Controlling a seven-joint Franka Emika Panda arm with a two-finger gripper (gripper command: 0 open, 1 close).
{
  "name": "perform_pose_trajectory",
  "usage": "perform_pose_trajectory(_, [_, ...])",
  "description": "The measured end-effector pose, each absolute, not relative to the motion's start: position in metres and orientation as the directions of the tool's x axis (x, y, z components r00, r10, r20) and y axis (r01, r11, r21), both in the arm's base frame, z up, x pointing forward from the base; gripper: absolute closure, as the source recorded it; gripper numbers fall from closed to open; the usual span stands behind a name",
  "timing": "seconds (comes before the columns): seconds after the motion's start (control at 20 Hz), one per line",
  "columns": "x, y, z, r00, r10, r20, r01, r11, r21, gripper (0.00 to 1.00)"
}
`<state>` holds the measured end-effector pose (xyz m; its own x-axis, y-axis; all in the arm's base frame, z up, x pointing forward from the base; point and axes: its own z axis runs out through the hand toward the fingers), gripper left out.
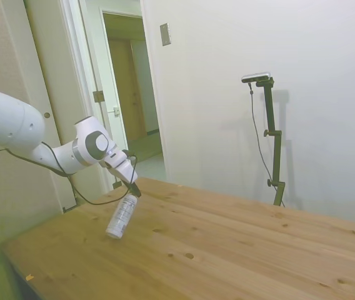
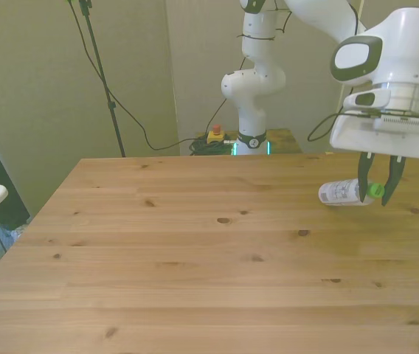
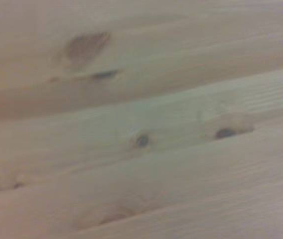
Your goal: Stand the water bottle
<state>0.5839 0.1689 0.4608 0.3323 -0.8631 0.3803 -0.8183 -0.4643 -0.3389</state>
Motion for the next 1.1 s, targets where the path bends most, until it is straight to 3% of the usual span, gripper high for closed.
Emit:
perform_pose_trajectory(0.15, [0.555,0.168,0.482,0.241,-0.858,0.453,-0.786,-0.446,-0.428,1.0])
perform_pose_trajectory(0.3, [0.518,0.163,0.484,0.236,-0.855,0.462,-0.773,-0.453,-0.444,1.0])
perform_pose_trajectory(0.5, [0.52,0.156,0.484,0.208,-0.848,0.487,-0.762,-0.453,-0.463,1.0])
perform_pose_trajectory(0.75, [0.528,0.131,0.479,0.022,-0.842,0.539,-0.721,-0.386,-0.575,1.0])
perform_pose_trajectory(1.1, [0.555,0.114,0.459,-0.176,-0.839,0.515,-0.666,-0.284,-0.69,1.0])
